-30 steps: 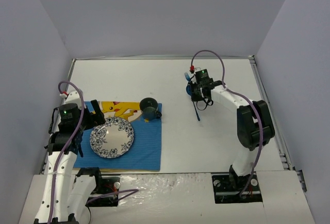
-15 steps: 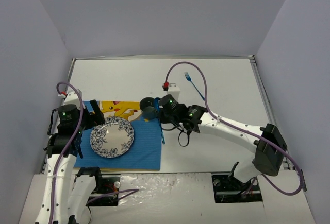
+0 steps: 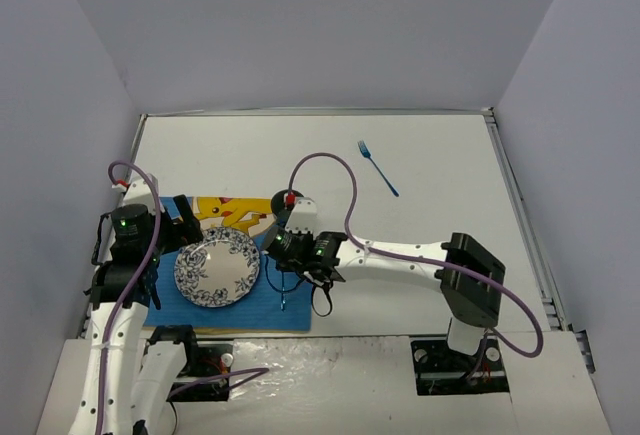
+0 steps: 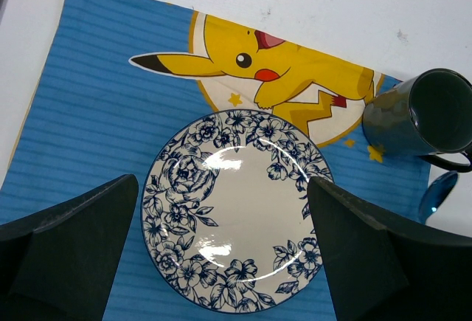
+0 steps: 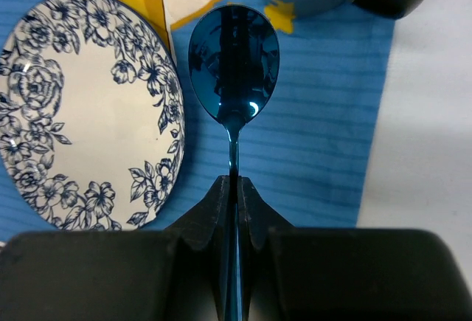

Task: Set the dinner table for one person

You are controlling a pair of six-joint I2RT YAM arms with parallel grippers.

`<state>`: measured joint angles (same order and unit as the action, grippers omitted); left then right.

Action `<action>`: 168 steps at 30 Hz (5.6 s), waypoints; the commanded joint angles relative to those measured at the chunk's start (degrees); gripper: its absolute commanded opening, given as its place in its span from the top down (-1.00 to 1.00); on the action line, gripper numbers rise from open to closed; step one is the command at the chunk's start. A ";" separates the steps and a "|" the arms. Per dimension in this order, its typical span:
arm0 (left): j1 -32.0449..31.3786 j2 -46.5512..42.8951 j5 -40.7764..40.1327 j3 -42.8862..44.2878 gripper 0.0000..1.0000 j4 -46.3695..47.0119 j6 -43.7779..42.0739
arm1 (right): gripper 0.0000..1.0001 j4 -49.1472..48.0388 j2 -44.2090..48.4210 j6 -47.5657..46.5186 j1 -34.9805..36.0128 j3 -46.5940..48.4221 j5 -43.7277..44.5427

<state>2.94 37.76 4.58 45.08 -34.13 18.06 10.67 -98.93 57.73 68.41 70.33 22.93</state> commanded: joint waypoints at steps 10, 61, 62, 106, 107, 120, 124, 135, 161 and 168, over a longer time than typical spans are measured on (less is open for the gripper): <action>-0.17 -0.32 -0.36 1.24 -0.94 2.62 -0.26 | 1.00 -2.16 -9.78 3.20 0.29 6.03 3.48; -0.13 -0.50 -0.01 1.15 -0.94 2.58 -0.31 | -0.21 0.41 13.31 -23.49 -9.41 3.41 1.91; -0.13 -0.49 0.08 1.15 -0.94 2.66 -0.31 | -0.22 0.41 14.60 -25.58 -11.47 3.41 0.75; -0.13 1.84 0.57 1.27 -0.94 2.84 -0.40 | 0.09 -5.84 -32.49 -70.78 -54.92 31.82 -34.58; -0.12 1.89 0.61 1.24 -0.94 2.84 -0.39 | 0.11 -5.80 -32.65 -70.83 -54.97 31.61 -34.65; -0.13 1.90 0.85 1.15 -0.94 2.81 -0.31 | 0.92 -4.43 -29.50 -69.84 -55.49 24.38 -36.57; -0.17 1.84 1.24 0.98 -0.94 2.79 -0.13 | 1.00 -4.69 -25.97 -65.43 -55.26 19.98 -35.41; -0.48 -0.40 7.78 4.17 -0.94 -0.05 5.39 | 1.00 -6.09 0.27 -49.00 -48.99 2.84 -23.23; -42.68 25.93 -8.97 27.33 -0.89 19.70 18.36 | 1.00 -13.04 25.25 -27.92 -25.74 -7.06 -19.32; -44.34 36.46 -10.35 33.87 -0.61 21.35 15.34 | 1.00 -13.42 24.29 -27.67 -24.20 -7.01 -19.12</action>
<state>-40.72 71.64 -2.62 73.33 -18.34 36.05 1.91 -76.14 29.03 43.17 62.35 1.76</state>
